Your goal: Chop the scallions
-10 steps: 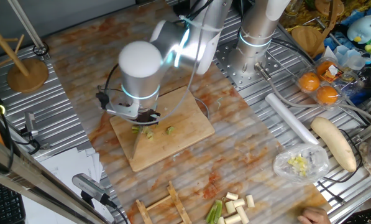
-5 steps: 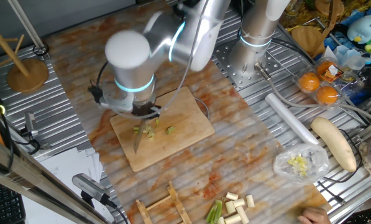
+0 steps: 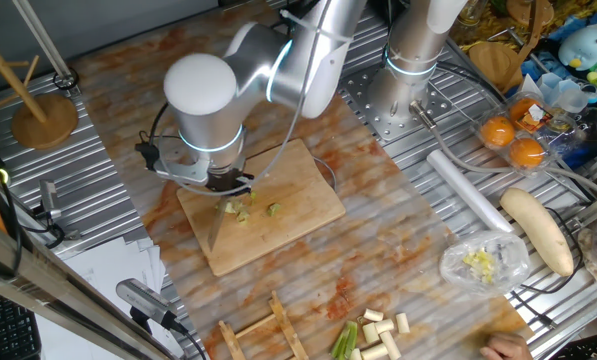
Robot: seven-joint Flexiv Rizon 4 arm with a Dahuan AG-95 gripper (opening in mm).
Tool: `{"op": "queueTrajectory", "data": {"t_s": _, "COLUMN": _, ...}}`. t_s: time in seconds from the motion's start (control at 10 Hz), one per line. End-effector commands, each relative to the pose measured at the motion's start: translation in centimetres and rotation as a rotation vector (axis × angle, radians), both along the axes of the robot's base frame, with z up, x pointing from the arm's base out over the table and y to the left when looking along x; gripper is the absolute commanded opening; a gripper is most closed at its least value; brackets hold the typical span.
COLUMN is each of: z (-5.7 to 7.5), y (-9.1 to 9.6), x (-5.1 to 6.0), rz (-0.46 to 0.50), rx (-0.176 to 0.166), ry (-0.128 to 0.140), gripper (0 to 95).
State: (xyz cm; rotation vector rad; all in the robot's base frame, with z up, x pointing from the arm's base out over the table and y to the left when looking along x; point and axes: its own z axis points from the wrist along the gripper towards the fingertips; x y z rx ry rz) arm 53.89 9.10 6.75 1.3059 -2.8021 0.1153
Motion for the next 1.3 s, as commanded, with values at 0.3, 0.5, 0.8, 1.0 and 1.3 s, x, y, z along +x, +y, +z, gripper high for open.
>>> {"op": "queueTrajectory", "data": {"t_s": 0.3, "z": -0.9, "y": 0.1, "x": 0.4, "rz": 0.014, "rx": 0.005, "ry": -0.002, "gripper": 0.0}}
{"op": "queueTrajectory", "data": {"t_s": 0.5, "z": -2.2, "y": -0.2, "x": 0.5, "rz": 0.023, "rx": 0.005, "ry": -0.010, "gripper": 0.0}}
{"op": "queueTrajectory", "data": {"t_s": 0.8, "z": -3.9, "y": -0.8, "x": -0.4, "rz": 0.068, "rx": -0.024, "ry": -0.038, "gripper": 0.0}}
{"op": "queueTrajectory", "data": {"t_s": 1.0, "z": -2.3, "y": -1.0, "x": -0.7, "rz": 0.075, "rx": -0.016, "ry": -0.031, "gripper": 0.0}}
{"op": "queueTrajectory", "data": {"t_s": 1.3, "z": 0.3, "y": -0.5, "x": -0.8, "rz": 0.047, "rx": 0.015, "ry": -0.006, "gripper": 0.0}}
